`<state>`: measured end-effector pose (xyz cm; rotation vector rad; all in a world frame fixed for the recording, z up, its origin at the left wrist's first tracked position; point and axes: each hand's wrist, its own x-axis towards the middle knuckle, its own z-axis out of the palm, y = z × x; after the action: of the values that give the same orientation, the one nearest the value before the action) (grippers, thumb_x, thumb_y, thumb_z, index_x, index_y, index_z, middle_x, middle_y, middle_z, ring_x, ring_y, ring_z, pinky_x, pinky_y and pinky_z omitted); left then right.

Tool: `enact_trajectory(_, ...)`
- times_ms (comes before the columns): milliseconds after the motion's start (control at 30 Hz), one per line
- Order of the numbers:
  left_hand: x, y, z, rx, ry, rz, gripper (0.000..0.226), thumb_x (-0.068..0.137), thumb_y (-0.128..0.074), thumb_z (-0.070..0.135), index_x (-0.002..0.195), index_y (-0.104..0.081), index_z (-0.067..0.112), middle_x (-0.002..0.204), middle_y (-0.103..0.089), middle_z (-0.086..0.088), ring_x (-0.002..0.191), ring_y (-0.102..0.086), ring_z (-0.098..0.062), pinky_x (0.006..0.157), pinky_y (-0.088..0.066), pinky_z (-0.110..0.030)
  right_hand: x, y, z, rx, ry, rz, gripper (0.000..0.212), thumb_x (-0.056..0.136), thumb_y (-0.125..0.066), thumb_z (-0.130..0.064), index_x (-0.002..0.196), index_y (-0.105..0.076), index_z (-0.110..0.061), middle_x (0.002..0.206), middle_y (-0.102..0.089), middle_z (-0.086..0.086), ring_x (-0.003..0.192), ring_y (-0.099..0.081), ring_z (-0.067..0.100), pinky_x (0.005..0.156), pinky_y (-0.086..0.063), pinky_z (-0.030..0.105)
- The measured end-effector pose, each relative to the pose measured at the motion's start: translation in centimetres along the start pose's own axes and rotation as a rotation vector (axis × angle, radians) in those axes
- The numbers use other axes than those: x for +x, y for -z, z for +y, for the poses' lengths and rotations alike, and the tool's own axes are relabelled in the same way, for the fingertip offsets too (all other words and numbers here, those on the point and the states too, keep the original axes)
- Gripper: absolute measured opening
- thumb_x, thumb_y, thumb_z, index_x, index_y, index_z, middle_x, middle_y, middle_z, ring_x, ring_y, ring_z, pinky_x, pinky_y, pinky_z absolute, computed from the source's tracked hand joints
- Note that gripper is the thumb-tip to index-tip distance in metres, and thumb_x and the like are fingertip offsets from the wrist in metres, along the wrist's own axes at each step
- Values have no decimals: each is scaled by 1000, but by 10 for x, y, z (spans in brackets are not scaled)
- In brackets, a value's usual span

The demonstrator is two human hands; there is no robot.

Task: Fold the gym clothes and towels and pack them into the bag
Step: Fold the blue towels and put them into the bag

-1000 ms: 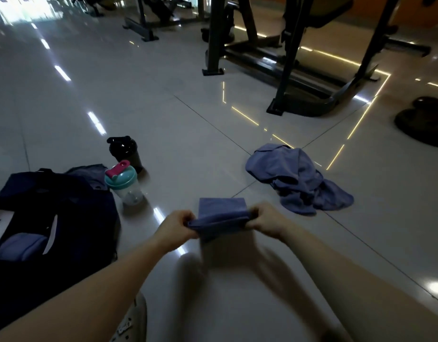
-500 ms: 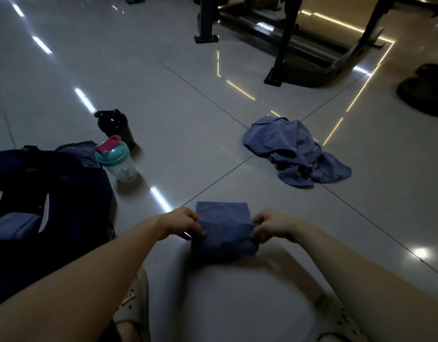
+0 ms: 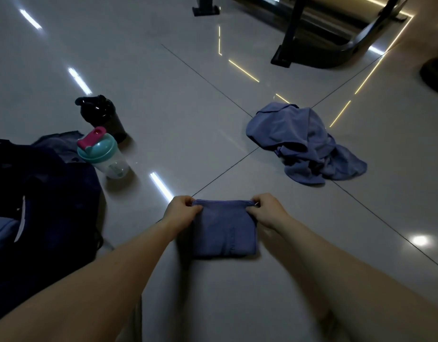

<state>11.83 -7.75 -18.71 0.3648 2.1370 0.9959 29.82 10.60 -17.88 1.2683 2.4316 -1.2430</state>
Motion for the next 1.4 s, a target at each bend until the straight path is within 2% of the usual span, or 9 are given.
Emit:
enact_trajectory(333, 14, -17, -7, 287, -10, 176, 18, 90, -62, 28, 78, -66, 16, 78, -68, -1, 78, -63, -24, 68, -44, -30, 14, -10, 21, -95, -90, 10, 30, 88, -68, -31, 66, -52, -17, 65, -57, 0, 71, -59, 27, 64, -45, 36)
enact_trajectory(500, 8, -25, -7, 334, -32, 247, 19, 95, -55, 22, 82, -58, 9, 75, -59, -1, 76, -57, -27, 66, -37, -31, 13, -15, 22, -81, -71, 43, 31, 91, -67, -36, 70, -53, -17, 69, -61, 3, 73, -61, 28, 66, -48, 36)
enact_trajectory(633, 7, -22, -5, 418, -26, 239, 14, 96, -55, 24, 94, -54, 10, 93, -62, -6, 87, -60, -32, 70, -40, -34, 10, -15, 15, -272, -82, 54, 28, 93, -60, -44, 82, -52, -20, 83, -60, 0, 80, -59, 28, 64, -43, 35)
enact_trajectory(767, 0, -22, -8, 696, -490, 324, 29, 92, -59, 17, 120, -57, 10, 122, -57, -12, 108, -55, -35, 86, -42, -43, 5, -20, 3, -486, 283, 288, 19, 90, -63, -27, 96, -51, -14, 99, -50, 6, 83, -53, 29, 65, -46, 39)
enact_trajectory(900, -12, -35, -30, 897, -670, 77, 63, 98, -31, 44, 151, -42, 11, 159, -37, -11, 147, -33, -29, 121, -23, -43, -6, -42, 11, -576, 543, 200, 12, 78, -67, -11, 87, -59, -10, 93, -55, 10, 82, -56, 33, 60, -45, 39)
enact_trajectory(1000, -14, -36, -48, 1063, -563, -84, 75, 99, -11, 58, 162, -9, 17, 170, -9, -5, 156, -5, -23, 126, -4, -41, -10, -47, 22, -583, 544, 149, 12, 79, -66, -11, 90, -67, -11, 100, -60, 9, 91, -57, 33, 64, -47, 39)
enact_trajectory(1133, -10, -34, -44, 1106, -524, -130, 75, 103, -14, 59, 162, 7, 19, 170, 6, -4, 156, 8, -20, 126, 1, -42, -5, -33, 16, -566, 499, 22, 21, 87, -55, -16, 104, -69, -17, 109, -57, 5, 103, -53, 29, 73, -49, 38)
enact_trajectory(1267, -10, -33, -34, 1107, -475, -154, 89, 87, -1, 64, 162, 2, 17, 170, 1, -5, 157, 2, -23, 126, -3, -45, -2, -27, 0, -637, 470, 2, 21, 83, -54, -11, 102, -63, -15, 106, -50, 7, 98, -53, 33, 71, -36, 34)
enact_trajectory(1400, -10, -29, -21, 1048, -570, -64, 75, 87, -43, 58, 150, -37, 18, 153, -41, -3, 141, -36, -25, 119, -21, -41, 5, -26, -3, -661, 412, -63, 63, 82, -60, -14, 143, -43, -15, 147, -39, 10, 134, -39, 32, 106, -35, 40)
